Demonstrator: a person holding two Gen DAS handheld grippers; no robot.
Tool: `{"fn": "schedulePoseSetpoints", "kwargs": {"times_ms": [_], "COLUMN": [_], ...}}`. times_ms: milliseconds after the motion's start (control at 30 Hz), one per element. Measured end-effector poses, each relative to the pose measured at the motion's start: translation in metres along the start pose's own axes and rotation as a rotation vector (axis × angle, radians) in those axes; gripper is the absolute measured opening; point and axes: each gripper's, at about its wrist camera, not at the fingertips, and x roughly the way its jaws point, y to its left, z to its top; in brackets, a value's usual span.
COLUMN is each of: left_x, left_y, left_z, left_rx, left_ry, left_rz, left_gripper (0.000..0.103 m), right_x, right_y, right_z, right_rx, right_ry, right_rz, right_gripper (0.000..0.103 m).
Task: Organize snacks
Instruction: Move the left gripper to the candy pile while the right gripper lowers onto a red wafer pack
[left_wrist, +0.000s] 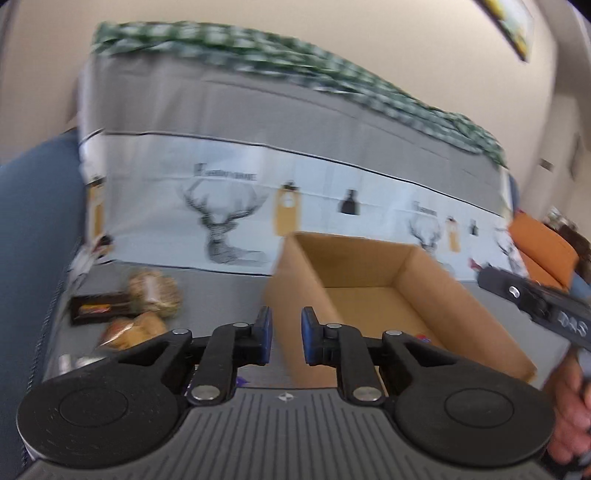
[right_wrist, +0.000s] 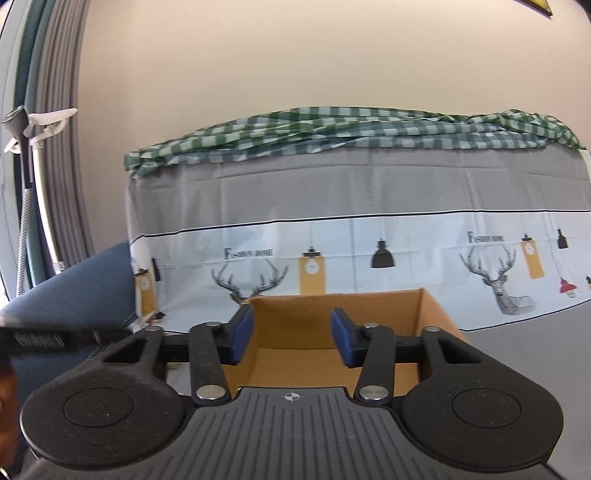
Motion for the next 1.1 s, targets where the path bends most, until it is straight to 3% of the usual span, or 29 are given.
{"fn": "schedulePoseSetpoints", "kwargs": {"times_ms": [367, 600, 867, 1100], "left_x": [0.004, -0.001, -0.01, -0.004], "left_y": [0.04, 0.071, 0.116, 0.124], "left_z": [-0.002, -0.002, -0.002, -0.002], "left_rx": [-0.066, -0.141, -0.304, -0.342], "left_ry": [0.085, 0.099, 0.112, 0.146], "left_rz": [0.095, 0.137, 0.201, 0.221], "left_gripper": [0.018, 0.018, 0.018, 0.018], "right_x": [0.018, 0.025, 0.035, 0.032], "right_y": [0.042, 0.069, 0.08, 0.123], "right_z": [-0.032, -0.05, -0.058, -0.071], "right_rx": [-0.007, -0.11, -0.129, -0.239], "right_ry": [0.067, 0.057, 0.061, 0.039], "right_rz": [0.073, 0.132, 0.142, 0.265], "right_gripper": [0.044, 0.044, 0.044, 0.044]}}
